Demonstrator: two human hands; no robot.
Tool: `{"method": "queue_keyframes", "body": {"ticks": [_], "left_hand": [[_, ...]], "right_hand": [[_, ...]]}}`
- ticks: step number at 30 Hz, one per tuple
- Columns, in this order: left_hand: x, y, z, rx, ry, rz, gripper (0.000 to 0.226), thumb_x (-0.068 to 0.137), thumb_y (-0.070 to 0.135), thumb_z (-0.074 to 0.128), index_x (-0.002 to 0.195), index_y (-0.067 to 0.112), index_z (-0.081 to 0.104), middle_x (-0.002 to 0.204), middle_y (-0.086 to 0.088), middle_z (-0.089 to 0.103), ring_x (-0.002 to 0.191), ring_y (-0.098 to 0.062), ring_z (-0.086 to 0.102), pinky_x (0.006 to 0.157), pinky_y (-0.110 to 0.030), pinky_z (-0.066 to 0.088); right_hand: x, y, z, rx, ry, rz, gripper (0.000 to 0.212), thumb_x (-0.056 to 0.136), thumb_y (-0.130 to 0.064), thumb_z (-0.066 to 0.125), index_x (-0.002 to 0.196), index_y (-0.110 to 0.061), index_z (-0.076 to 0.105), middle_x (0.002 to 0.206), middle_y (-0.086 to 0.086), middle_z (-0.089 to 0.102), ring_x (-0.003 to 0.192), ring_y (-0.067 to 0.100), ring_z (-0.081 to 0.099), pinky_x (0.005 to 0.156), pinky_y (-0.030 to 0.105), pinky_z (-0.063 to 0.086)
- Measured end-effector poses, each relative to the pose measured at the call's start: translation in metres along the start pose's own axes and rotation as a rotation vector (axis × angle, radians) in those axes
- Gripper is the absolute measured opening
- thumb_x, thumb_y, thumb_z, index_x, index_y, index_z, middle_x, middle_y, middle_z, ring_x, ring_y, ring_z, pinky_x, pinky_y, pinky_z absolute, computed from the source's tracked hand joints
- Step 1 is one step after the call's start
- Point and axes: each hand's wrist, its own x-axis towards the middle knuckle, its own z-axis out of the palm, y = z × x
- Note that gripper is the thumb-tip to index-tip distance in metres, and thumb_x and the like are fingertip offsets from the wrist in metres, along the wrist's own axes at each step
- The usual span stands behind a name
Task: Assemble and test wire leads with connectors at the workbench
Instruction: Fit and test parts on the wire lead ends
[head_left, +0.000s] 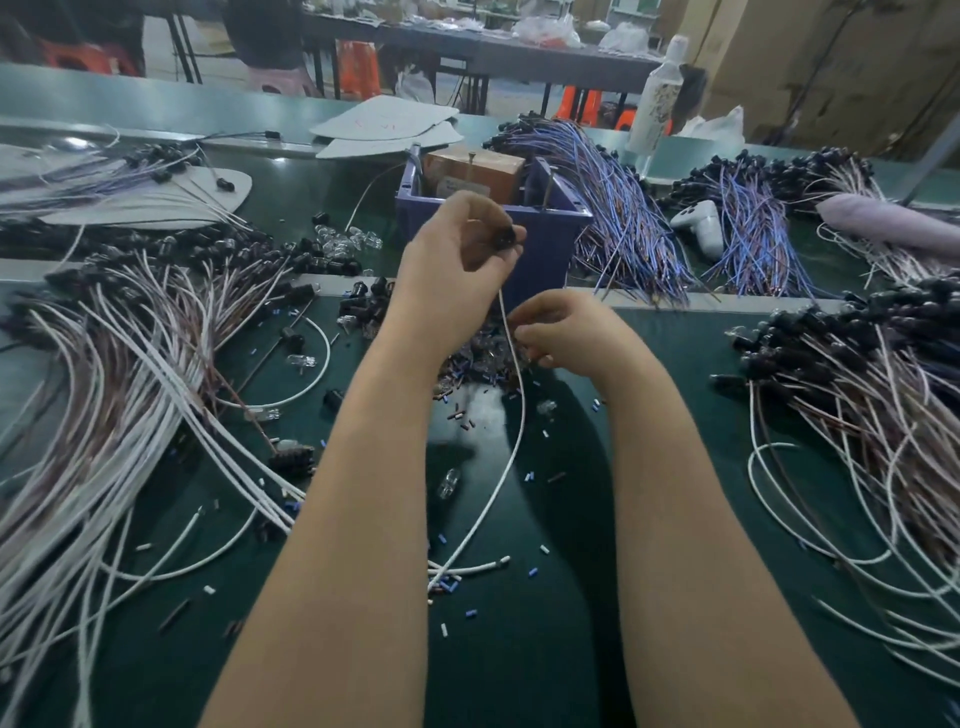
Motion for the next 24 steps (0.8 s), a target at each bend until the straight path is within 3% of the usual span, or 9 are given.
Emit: {"method": "queue_keyframes", "body": {"ticks": [4, 15, 20, 24], "left_hand": [[0.001, -0.003, 0.0, -0.049, -0.012, 0.023, 0.027, 0.087, -0.007, 0.056, 0.087, 0.019, 0.051, 0.103, -0.005, 0.07, 0.098, -0.009, 0.067, 0.095, -0.025, 0.051], [0.002, -0.009, 0.002, -0.041, -0.045, 0.049, 0.023, 0.087, -0.007, 0.056, 0.09, 0.017, 0.053, 0.1, -0.003, 0.071, 0.095, -0.007, 0.068, 0.093, -0.026, 0.052], [0.003, -0.009, 0.003, -0.049, -0.066, 0.044, 0.024, 0.086, -0.005, 0.058, 0.089, 0.019, 0.054, 0.098, 0.001, 0.071, 0.092, -0.007, 0.069, 0.092, -0.029, 0.053], [0.002, -0.008, 0.005, -0.064, -0.105, 0.043, 0.025, 0.086, -0.007, 0.056, 0.091, 0.017, 0.055, 0.1, -0.004, 0.072, 0.094, -0.01, 0.069, 0.093, -0.03, 0.052]], "right_hand": [[0.001, -0.007, -0.008, 0.066, 0.109, -0.075, 0.014, 0.087, -0.01, 0.064, 0.099, -0.016, 0.063, 0.082, 0.005, 0.063, 0.064, 0.012, 0.055, 0.065, 0.025, 0.046], [-0.001, -0.016, -0.006, 0.091, 0.219, -0.22, 0.015, 0.086, -0.009, 0.064, 0.09, -0.024, 0.063, 0.079, 0.0, 0.065, 0.071, 0.014, 0.057, 0.075, 0.034, 0.05], [0.002, -0.013, -0.001, 0.032, 0.3, -0.266, 0.008, 0.087, -0.013, 0.063, 0.093, -0.017, 0.067, 0.076, -0.009, 0.062, 0.069, 0.002, 0.056, 0.07, 0.02, 0.045], [0.001, -0.012, 0.002, 0.023, 0.332, -0.259, 0.013, 0.089, -0.014, 0.061, 0.1, -0.013, 0.068, 0.089, 0.003, 0.069, 0.089, 0.019, 0.065, 0.085, 0.039, 0.052]]}}
